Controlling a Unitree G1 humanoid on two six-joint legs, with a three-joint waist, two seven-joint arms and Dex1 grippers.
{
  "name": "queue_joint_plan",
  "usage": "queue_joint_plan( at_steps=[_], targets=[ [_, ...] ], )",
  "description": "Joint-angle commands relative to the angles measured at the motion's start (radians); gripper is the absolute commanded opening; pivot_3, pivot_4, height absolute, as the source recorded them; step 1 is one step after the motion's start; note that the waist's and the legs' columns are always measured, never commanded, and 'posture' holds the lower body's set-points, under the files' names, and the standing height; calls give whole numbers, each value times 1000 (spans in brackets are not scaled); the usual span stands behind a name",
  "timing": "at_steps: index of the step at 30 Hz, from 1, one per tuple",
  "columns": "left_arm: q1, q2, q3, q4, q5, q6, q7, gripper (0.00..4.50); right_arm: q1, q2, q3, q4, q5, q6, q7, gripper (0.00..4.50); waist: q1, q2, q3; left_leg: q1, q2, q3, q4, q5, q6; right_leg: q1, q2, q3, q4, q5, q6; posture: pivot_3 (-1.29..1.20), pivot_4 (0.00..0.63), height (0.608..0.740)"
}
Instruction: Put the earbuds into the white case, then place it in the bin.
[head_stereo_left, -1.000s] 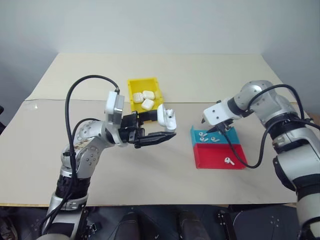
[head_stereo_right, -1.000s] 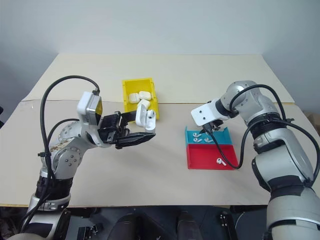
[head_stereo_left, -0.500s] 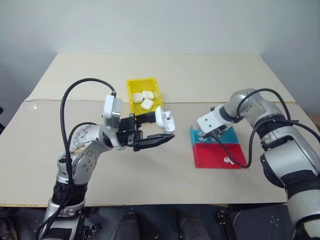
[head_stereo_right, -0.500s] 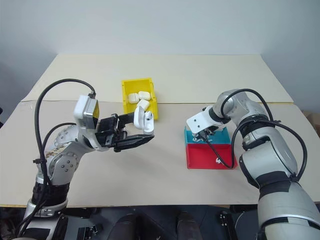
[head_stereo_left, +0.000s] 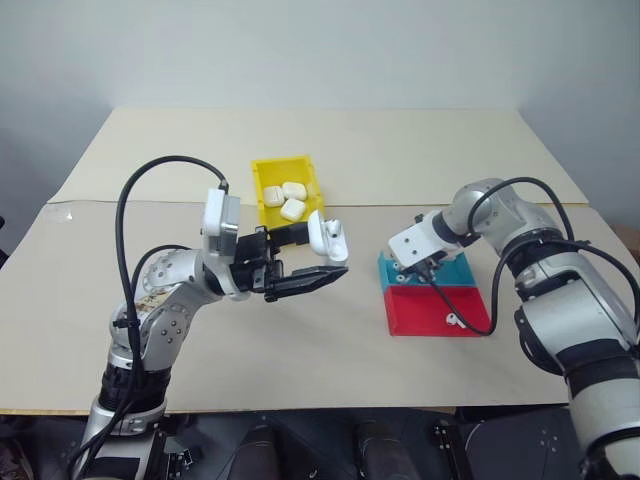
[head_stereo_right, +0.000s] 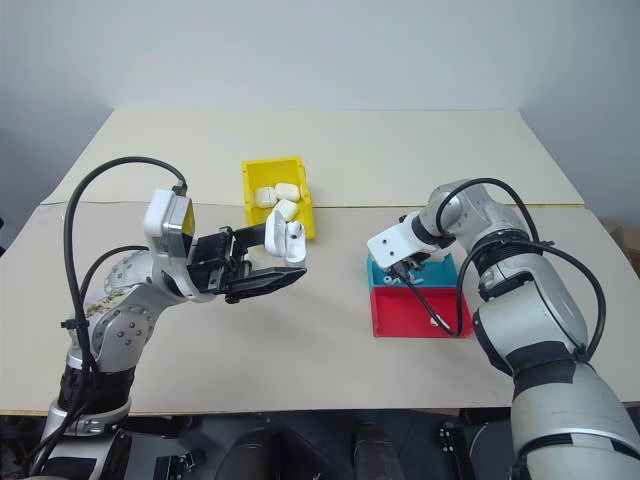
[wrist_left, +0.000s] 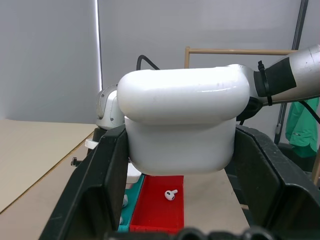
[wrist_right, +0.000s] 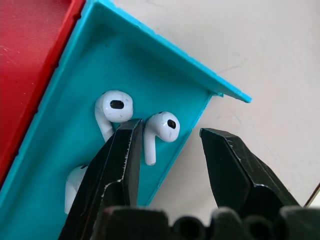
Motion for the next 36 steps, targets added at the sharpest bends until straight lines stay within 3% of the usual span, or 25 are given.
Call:
queue_joint_plan(
  at_steps=[1, 4, 11, 15, 17, 22, 25, 28, 32, 36],
  targets=[
    [-2, 6, 13, -37, -18, -6, 2, 2800, 23, 2, -20, 1, 14, -13, 27, 1413, -2, 0, 0, 0, 0, 0, 0, 0, 0, 0, 0, 0, 0, 0, 0, 0, 150, 740],
    [-7, 6, 12, -29, -16, -9, -2, 2800, 29, 6, -36, -5, 29, 3, 53, 620, -6, 0, 0, 0, 0, 0, 0, 0, 0, 0, 0, 0, 0, 0, 0, 0, 150, 740],
    [-20, 7, 10, -12, -14, -10, -12, 2800, 52, -6, -71, -36, 52, 46, 47, 620, -11, 0, 0, 0, 0, 0, 0, 0, 0, 0, 0, 0, 0, 0, 0, 0, 150, 740],
    [-25, 3, 7, -8, -15, -9, -16, 2800, 76, -38, -174, -124, 169, 162, 107, 620, -10, 0, 0, 0, 0, 0, 0, 0, 0, 0, 0, 0, 0, 0, 0, 0, 150, 740],
    [-30, -1, 4, -2, -16, -10, -20, 2800, 112, -70, -266, -246, 291, 307, 177, 620, -6, 1, 0, -1, 0, 0, 0, 0, 0, -1, 0, 0, 0, 0, 0, 0, 150, 740],
    [-50, -22, -12, 15, -11, -18, -31, 2800, 319, -165, -498, -760, 667, 885, 268, 620, 16, 1, 1, -2, 0, -1, 0, 0, 1, -1, 0, 0, 0, 0, 0, 0, 150, 740],
    [-77, -38, -24, 43, -7, -22, -47, 2800, 472, -192, -668, -1055, 962, 1227, 202, 620, 25, 1, 1, -2, 0, -1, 0, -1, 1, 0, 0, 0, -1, 0, 0, 0, 150, 740],
    [-101, -48, -36, 75, 1, -24, -67, 2800, 564, -166, -801, -1266, 1196, 1449, 60, 620, 30, 1, 1, -2, 0, -1, 1, -1, 1, 0, 0, 0, 0, 0, 0, 0, 150, 740],
    [-132, -59, -45, 118, 9, -27, -92, 2800, 613, -102, -902, -1448, 1434, 1596, -156, 620, 27, 1, 1, -1, 0, -1, 0, -1, 1, 0, 0, 0, 0, 0, 0, 0, 150, 740],
    [-151, -68, -55, 145, 17, -29, -119, 2800, 630, -57, -900, -1576, 1558, 1637, -341, 620, 26, 1, 1, -2, 0, -1, 0, -1, 1, 0, 1, 0, -1, 0, 1, 0, 150, 740]
  ],
)
